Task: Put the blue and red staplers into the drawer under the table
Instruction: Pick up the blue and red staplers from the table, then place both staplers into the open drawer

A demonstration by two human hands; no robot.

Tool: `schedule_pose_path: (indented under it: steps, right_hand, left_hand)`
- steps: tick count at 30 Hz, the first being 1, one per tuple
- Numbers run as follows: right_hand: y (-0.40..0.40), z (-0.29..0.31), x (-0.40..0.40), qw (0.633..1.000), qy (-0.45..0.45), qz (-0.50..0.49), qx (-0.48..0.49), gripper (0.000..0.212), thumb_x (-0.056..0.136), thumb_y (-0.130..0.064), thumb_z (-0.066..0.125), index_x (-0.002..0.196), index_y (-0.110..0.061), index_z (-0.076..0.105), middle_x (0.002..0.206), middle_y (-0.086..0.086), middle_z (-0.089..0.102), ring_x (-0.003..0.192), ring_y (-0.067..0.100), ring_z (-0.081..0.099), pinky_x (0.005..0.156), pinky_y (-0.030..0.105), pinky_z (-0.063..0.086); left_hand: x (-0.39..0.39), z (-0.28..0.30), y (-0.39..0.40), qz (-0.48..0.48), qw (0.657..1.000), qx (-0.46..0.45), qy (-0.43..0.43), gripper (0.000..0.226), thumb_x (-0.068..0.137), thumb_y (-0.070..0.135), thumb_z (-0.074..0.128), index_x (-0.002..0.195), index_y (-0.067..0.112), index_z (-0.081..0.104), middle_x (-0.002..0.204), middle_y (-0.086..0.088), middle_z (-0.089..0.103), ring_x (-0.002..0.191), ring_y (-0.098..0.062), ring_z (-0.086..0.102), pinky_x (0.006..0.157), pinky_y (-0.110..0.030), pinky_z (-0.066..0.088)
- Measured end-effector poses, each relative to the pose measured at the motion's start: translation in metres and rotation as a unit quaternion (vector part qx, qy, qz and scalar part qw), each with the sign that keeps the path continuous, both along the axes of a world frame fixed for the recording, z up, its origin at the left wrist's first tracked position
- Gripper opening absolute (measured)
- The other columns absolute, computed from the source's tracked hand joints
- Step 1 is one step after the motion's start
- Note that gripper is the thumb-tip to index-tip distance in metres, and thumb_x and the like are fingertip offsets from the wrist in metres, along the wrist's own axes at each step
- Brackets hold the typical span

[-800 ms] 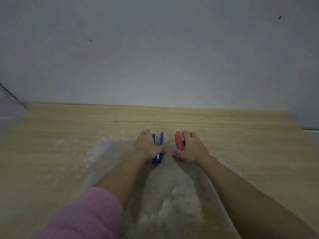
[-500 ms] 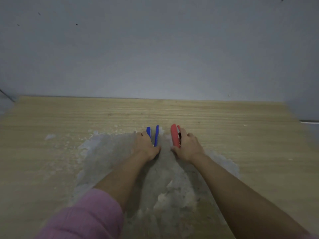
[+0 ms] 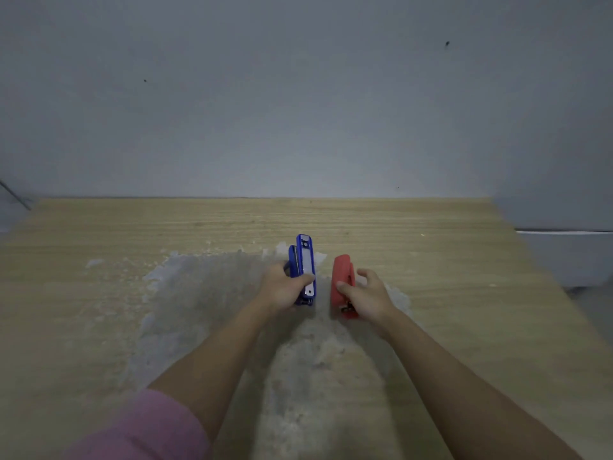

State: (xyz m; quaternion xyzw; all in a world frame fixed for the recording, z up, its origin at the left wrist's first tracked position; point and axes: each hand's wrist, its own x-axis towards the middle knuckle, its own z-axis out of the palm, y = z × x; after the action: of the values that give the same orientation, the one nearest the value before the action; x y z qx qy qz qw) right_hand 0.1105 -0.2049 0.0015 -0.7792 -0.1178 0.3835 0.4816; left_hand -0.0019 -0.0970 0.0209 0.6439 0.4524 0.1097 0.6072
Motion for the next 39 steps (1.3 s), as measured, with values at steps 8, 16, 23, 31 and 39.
schedule_pose_path:
  steps: [8, 16, 23, 31, 39]
  right_hand:
    - [-0.108, 0.032, -0.001, 0.986, 0.111, 0.0, 0.123, 0.055, 0.084, -0.005, 0.059, 0.135, -0.013, 0.044, 0.112, 0.016, 0.062, 0.087, 0.025, 0.063, 0.071, 0.042, 0.055]
    - [-0.241, 0.03, -0.006, 0.979, 0.131, 0.015, 0.154, 0.046, 0.081, 0.0, 0.057, 0.124, -0.015, 0.051, 0.098, 0.01, 0.066, 0.086, 0.026, 0.064, 0.064, 0.038, 0.053]
    - [-0.331, 0.01, -0.012, 0.975, 0.138, 0.022, 0.17, 0.043, 0.079, 0.006, 0.053, 0.114, -0.019, 0.054, 0.101, 0.013, 0.065, 0.087, 0.028, 0.063, 0.064, 0.037, 0.052]
    - [-0.403, -0.009, -0.013, 0.976, 0.147, 0.055, 0.149, 0.045, 0.08, 0.001, 0.055, 0.122, -0.016, 0.05, 0.102, 0.013, 0.062, 0.09, 0.028, 0.058, 0.076, 0.041, 0.05]
    - [-0.443, -0.045, 0.004, 0.982, 0.164, 0.026, 0.091, 0.037, 0.078, 0.0, 0.064, 0.112, -0.012, 0.055, 0.094, 0.005, 0.07, 0.094, 0.024, 0.064, 0.074, 0.036, 0.047]
  left_hand:
    - [-0.009, 0.032, -0.092, -0.084, 0.995, -0.014, -0.058, 0.042, 0.084, 0.011, 0.062, 0.122, 0.011, 0.046, 0.109, -0.008, 0.062, 0.082, -0.016, 0.065, 0.059, -0.029, 0.058]
    - [-0.02, 0.022, -0.22, -0.14, 0.989, -0.021, -0.041, 0.044, 0.082, 0.015, 0.065, 0.121, 0.013, 0.045, 0.114, -0.011, 0.058, 0.085, -0.02, 0.066, 0.058, -0.03, 0.059]
    - [-0.019, 0.001, -0.318, -0.171, 0.984, -0.013, -0.044, 0.047, 0.081, 0.011, 0.067, 0.12, 0.02, 0.043, 0.105, -0.001, 0.055, 0.085, -0.021, 0.063, 0.071, -0.043, 0.058]
    - [-0.021, -0.026, -0.383, -0.207, 0.978, -0.023, -0.024, 0.056, 0.078, 0.019, 0.071, 0.125, 0.021, 0.04, 0.108, -0.002, 0.057, 0.097, -0.019, 0.06, 0.073, -0.032, 0.056]
    - [-0.032, -0.06, -0.402, -0.259, 0.965, -0.032, 0.015, 0.066, 0.082, 0.02, 0.067, 0.135, 0.021, 0.028, 0.122, -0.002, 0.052, 0.105, -0.017, 0.056, 0.084, -0.029, 0.05]
